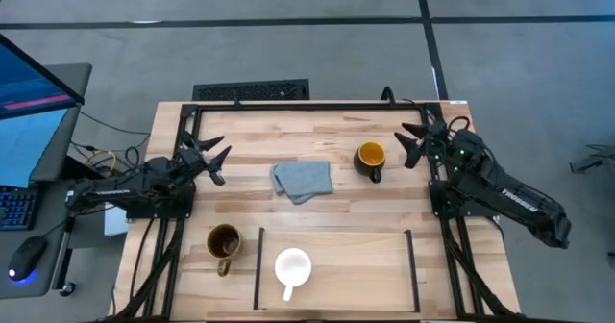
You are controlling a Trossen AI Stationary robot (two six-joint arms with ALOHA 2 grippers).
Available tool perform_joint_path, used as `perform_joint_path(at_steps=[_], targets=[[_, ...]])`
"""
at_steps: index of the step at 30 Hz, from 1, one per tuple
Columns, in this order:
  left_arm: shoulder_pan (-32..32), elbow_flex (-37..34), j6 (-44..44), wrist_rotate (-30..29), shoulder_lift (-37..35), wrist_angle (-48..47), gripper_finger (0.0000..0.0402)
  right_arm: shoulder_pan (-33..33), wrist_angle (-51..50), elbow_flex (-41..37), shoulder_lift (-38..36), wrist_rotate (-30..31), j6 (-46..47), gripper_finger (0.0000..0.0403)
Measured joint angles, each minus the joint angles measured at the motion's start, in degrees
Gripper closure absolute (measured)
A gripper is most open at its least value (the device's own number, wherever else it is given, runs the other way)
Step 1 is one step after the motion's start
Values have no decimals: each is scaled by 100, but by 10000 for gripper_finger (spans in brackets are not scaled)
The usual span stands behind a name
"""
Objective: Stack small to large cups/mugs on shelf
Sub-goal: Put the black mug on the shelf
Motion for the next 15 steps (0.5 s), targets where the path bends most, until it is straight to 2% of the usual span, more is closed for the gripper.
perform_joint_path(at_steps=[6,15], targets=[[0,-2,-54,3,9,-449,237,215,-571,770,879,-2,-448,163],[0,6,-20,0,47,-480,237,310,-1113,1979,2290,0,-1473,163]])
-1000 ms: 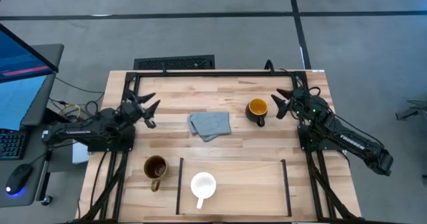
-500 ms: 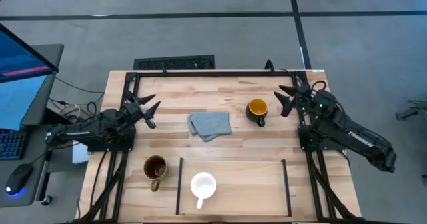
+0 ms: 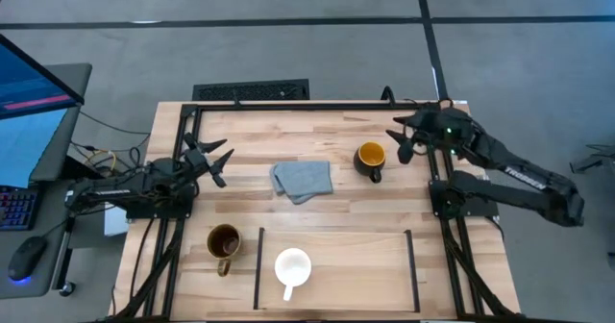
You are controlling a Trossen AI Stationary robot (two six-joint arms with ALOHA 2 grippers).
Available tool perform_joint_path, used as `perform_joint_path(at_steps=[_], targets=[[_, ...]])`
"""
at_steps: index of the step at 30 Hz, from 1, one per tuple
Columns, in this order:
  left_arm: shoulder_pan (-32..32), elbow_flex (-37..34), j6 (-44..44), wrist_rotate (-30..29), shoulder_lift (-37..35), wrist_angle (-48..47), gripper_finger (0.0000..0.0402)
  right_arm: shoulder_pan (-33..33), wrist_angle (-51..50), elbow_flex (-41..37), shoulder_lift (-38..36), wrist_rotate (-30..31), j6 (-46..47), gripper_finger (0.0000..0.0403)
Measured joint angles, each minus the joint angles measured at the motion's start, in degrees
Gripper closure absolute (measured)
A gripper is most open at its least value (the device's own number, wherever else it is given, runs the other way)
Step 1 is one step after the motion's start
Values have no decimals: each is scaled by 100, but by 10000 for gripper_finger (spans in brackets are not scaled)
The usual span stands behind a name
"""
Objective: Stack small to large cups/mugs on shelf
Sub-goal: Put the black mug on the shelf
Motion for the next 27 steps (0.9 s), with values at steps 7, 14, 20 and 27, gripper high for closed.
perform_joint_path(at_steps=[7,14,20,27], targets=[[0,0,-280,0,0,-16,236,11,-394,663,1059,-2,-737,163],[0,2,-328,2,0,-26,236,143,-544,849,1823,-2,-1811,163],[2,2,-310,2,0,-35,236,256,-541,850,2188,-2,-2124,163],[3,4,-310,3,0,-40,236,385,-814,852,2449,-2,-2124,163]])
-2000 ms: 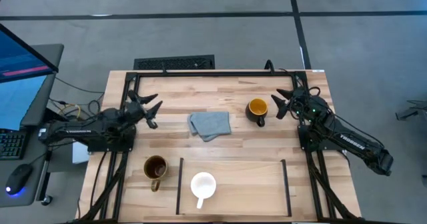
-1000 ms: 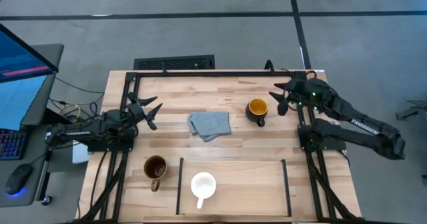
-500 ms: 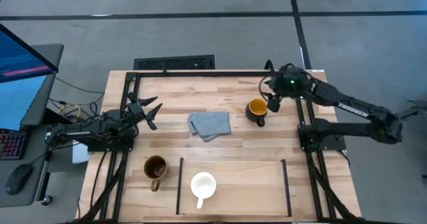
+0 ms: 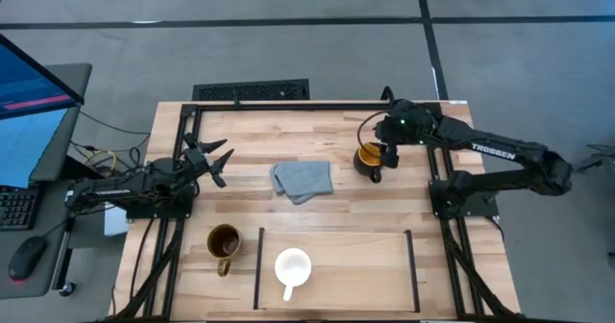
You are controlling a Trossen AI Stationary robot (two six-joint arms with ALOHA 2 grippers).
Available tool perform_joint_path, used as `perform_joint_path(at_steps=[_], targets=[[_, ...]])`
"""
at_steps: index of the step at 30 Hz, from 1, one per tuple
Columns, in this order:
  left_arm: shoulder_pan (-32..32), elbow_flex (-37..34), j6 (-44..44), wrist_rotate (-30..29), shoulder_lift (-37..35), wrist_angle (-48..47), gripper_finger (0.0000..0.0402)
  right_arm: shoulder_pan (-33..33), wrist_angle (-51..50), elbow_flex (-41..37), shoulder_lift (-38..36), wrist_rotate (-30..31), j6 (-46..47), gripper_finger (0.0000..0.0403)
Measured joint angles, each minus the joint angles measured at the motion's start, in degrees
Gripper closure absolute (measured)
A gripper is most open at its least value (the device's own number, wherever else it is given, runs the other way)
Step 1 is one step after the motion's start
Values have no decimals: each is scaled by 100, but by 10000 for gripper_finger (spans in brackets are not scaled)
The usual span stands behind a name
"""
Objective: Stack small to large cups/mugs on shelf
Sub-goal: Put the black mug on the shelf
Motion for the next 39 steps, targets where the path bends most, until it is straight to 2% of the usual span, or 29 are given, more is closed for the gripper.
perform_joint_path(at_steps=[5,21,27,32,39], targets=[[1,0,0,-1,0,0,236,71,-253,0,189,7,-9,170],[-1,0,-87,4,0,-2,236,65,-164,0,934,175,-1,238],[-1,0,-87,2,0,-2,236,54,217,100,963,191,81,244],[-1,0,-87,4,0,-2,236,54,268,339,958,343,797,241],[-2,0,-87,4,0,-2,236,54,-3,361,1013,346,238,240]])
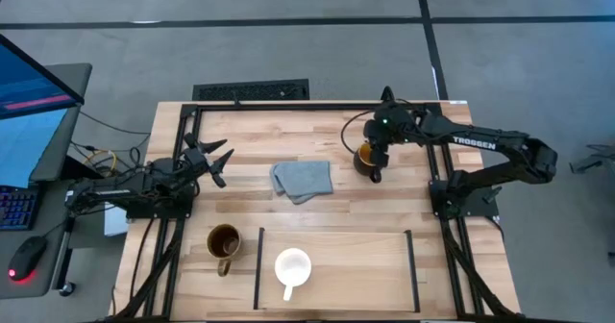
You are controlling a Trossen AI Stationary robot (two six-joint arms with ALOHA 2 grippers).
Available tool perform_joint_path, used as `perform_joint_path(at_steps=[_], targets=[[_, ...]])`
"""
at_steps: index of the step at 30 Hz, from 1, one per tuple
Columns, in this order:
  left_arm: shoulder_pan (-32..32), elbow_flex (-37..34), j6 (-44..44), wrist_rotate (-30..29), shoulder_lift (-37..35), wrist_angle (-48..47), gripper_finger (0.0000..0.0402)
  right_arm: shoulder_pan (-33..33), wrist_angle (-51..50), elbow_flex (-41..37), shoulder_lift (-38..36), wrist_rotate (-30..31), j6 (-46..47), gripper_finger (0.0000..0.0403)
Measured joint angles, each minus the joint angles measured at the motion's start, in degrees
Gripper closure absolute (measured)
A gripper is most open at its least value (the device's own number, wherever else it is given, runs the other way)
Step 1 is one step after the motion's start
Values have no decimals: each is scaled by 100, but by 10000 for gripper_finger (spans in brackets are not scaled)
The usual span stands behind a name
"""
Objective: Stack small to large cups/mugs on shelf
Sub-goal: Put the black mug on the shelf
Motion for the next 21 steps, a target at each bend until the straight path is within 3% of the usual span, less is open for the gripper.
perform_joint_path(at_steps=[15,21], targets=[[-1,0,0,0,2,0,236,12,-416,0,14,-38,-93,269],[-1,0,0,0,0,0,236,105,-449,104,533,-19,-191,279]])
